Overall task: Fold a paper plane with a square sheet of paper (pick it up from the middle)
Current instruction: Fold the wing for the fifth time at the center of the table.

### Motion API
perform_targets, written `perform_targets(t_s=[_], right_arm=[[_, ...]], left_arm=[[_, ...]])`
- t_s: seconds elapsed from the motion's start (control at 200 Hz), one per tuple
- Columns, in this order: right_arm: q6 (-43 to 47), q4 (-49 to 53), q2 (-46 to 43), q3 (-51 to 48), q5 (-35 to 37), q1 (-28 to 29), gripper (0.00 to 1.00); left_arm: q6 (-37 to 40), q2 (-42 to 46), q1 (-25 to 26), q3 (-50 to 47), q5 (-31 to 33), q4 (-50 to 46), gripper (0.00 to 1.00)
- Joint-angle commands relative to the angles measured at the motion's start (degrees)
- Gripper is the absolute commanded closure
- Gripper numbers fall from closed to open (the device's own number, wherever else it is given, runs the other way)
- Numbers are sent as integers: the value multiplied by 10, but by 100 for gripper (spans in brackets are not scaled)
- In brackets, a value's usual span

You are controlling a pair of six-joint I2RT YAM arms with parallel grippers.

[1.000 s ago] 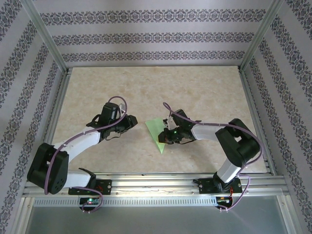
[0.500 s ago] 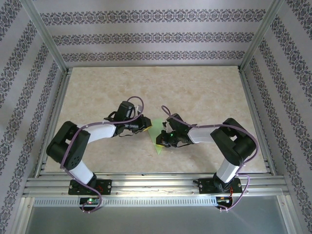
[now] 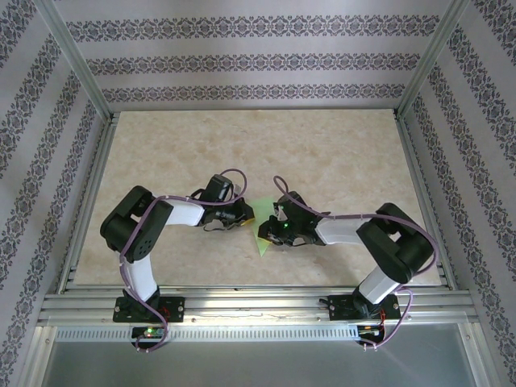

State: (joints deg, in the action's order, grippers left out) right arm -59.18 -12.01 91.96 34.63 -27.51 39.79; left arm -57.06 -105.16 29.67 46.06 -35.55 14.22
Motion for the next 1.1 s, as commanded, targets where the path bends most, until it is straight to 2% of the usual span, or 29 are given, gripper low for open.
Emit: perform_targets(t_s=[0.0, 0.16, 0.345, 0.505, 1.099], right_arm=[[13, 19, -49, -4, 12, -23, 80], [14, 73, -89, -27, 23, -95, 73], [17, 59, -76, -38, -19, -147, 70], [11, 38, -44, -23, -49, -146, 70], [-6, -14, 0, -11, -64, -143, 72]], left_arm=[[15, -10, 7, 2, 12, 13, 92], [32, -13, 7, -18, 10, 11, 92], [48, -13, 7, -24, 1, 4, 93], [58, -14, 7, -17, -9, -2, 93], [63, -10, 7, -12, -15, -10, 93]])
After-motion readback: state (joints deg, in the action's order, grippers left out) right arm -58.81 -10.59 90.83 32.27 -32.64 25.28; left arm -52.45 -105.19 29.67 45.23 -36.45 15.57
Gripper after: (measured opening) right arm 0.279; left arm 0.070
